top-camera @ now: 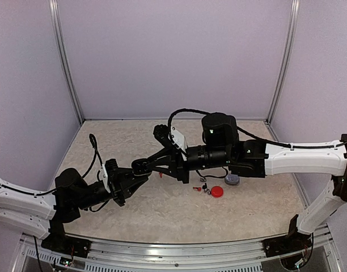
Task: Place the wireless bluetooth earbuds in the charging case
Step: Insert the right earbud into the right side groove of the charging case.
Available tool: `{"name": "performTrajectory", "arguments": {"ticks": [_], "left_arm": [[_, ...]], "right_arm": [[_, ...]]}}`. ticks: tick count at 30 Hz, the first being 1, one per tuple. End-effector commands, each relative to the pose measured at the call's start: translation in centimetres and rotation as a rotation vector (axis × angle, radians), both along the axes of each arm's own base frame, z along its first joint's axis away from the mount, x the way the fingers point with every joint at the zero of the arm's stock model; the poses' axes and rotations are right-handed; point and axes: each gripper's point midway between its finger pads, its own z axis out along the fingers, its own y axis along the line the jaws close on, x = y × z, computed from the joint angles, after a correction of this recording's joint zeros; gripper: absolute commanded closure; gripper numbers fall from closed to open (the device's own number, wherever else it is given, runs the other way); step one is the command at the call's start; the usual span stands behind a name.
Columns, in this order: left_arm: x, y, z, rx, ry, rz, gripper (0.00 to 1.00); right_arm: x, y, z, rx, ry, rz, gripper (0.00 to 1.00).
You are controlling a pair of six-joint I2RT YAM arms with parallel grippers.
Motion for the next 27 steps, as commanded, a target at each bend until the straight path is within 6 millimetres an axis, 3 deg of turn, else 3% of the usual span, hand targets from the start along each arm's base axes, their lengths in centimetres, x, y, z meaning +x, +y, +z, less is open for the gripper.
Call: {"name": "performTrajectory", "arguments": {"ticks": [1, 6, 27], "left_arm": [[-2.1, 1.0, 5.4, -0.164, -0.139, -0.057, 0.96], [-1.4, 1.5, 5.5, -0.175, -0.133, -0.006, 0.97], [-1.1, 0.4, 4.1, -0.073, -0.185, -0.001, 0.97]], "right_arm": [[1.6, -1.8, -3.3, -0.085, 0.005, -0.092, 0.95], [1.7, -2.4, -2.4, -0.035, -0.027, -0.115, 0.95], [0.4, -0.5, -5.0, -0.207, -0.168, -0.067, 0.99]]}}
